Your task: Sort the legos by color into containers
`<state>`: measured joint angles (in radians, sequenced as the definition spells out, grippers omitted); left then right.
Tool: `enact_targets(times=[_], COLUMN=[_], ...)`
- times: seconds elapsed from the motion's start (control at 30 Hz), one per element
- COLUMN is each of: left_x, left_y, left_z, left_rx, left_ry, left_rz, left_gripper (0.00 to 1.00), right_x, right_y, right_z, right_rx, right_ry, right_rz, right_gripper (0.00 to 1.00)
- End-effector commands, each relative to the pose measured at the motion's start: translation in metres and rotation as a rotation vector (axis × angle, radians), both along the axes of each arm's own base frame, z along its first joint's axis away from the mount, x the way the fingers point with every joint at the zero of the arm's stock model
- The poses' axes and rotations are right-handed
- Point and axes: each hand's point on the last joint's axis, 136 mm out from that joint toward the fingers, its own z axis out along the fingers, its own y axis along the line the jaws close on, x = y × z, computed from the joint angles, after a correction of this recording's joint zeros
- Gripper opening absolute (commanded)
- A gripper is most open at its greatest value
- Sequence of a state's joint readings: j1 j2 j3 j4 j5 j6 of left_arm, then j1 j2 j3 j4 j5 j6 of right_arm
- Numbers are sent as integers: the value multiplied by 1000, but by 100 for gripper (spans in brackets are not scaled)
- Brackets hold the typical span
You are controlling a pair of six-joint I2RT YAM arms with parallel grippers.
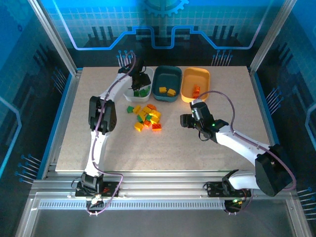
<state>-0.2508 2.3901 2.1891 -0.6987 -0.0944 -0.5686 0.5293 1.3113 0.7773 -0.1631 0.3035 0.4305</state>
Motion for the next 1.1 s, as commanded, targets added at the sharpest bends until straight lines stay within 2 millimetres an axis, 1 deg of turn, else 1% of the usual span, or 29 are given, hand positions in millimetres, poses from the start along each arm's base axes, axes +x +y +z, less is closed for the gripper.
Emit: enact_targets(times=[0.0,0.07,0.13,0.17,0.23,0.27,0.37,0.43,0.53,0.57,0.6,0.63,0.67,0.77,0.83,0.87,0.9,0.97,1.07], left_x=[-9,-19,-35,-44,-69,-80,-122,-151,-189,-203,-213,-225,-235,-256,-268,-273,-278,-282,-282], left_y=[-3,-4,-4,-3,-1,0,9,16,25,30,36,43,49,68,89,99,110,122,132], left_z=[70,86,93,95,89,84,60,40,14,5,-1,-6,-10,-19,-23,-26,-29,-30,-25], left_rx=[-49,-80,-117,-135,-177,-203,-265,-287,-308,-306,-301,-294,-296,-286,-265,-264,-277,-310,-302], left_ry=[-118,-154,-182,-191,-195,-196,-193,-176,-128,-115,-109,-105,-101,-80,-50,-26,-1,18,10], left_rz=[-39,-37,-38,-34,-18,-5,43,67,106,123,141,169,192,260,340,386,432,476,488], left_gripper=[63,65,69,71,73,75,80,83,90,92,95,99,99,99,99,99,99,99,99], right_x=[0,0,0,0,0,-1,-3,-6,-7,-8,-9,-9,-10,-17,-23,-25,-28,-31,-30], right_y=[3,3,4,5,11,16,38,57,77,82,87,95,105,131,150,161,171,186,209], right_z=[-4,-4,-5,-5,-6,-7,-16,-22,-30,-33,-37,-38,-37,-39,-36,-34,-34,-34,-37], right_rx=[11,8,5,4,1,0,-12,-34,-39,-35,-37,-38,-39,-69,-100,-112,-125,-139,-138], right_ry=[4,5,6,7,7,8,27,35,51,60,70,79,79,75,55,46,43,34,38], right_rz=[-1,-1,3,6,30,50,130,186,236,249,263,280,300,346,380,404,431,461,498], right_gripper=[78,78,78,78,78,78,79,79,79,79,79,79,79,80,80,78,75,72,70])
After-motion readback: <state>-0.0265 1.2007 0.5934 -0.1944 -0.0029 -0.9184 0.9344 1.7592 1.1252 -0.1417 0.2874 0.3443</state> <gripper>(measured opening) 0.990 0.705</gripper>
